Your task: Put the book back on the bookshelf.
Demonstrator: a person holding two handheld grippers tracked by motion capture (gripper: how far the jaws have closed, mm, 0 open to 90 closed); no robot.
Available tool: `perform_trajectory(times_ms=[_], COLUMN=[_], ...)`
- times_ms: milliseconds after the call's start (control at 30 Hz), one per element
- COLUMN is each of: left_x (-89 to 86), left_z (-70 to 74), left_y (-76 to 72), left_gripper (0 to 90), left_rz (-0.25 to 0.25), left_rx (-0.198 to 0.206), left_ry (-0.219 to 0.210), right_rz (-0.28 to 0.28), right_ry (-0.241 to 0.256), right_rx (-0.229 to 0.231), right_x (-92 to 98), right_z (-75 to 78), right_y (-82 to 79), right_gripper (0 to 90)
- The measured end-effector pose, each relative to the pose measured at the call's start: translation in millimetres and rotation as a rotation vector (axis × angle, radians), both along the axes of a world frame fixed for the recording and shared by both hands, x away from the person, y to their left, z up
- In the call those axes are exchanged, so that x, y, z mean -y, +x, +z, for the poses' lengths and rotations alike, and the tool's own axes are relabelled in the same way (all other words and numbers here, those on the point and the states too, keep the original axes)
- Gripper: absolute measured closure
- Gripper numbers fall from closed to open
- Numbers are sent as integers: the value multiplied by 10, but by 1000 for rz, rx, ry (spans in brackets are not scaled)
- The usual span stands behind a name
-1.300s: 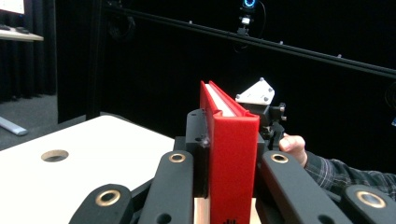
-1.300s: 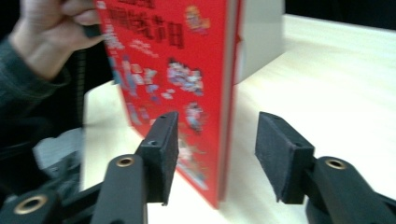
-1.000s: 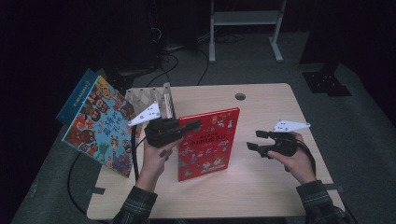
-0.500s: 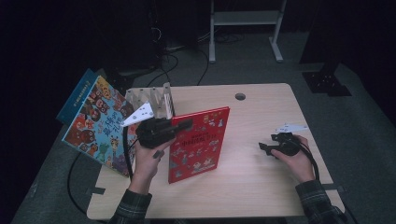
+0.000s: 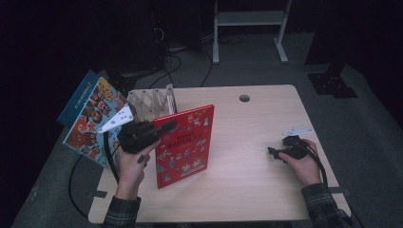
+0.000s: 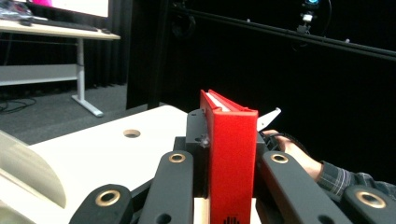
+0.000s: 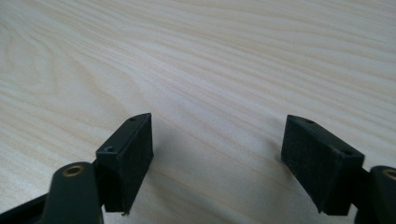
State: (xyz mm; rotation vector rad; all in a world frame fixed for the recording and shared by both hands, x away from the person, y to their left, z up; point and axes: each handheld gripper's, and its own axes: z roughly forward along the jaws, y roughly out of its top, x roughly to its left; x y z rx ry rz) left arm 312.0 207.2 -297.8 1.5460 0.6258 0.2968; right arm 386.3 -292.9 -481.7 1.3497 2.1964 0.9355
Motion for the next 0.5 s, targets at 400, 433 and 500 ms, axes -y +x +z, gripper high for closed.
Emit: perform_trajectory(times_ms=[400, 433, 500], left_x=[-385, -417, -490], left_z=[57, 57, 56], left_y=[-181, -198, -228], left_gripper=[797, 797, 797], left_rz=[76, 85, 102], left_rx=[11, 12, 15], left_ry=[-17, -20, -21], right_rz=[-4, -4, -4], right_ry=[12, 12, 12], right_rx=[23, 23, 23], right_x=[14, 15, 15], right_z=[-49, -49, -49], right_y=[7, 7, 7], right_gripper=[123, 123, 123])
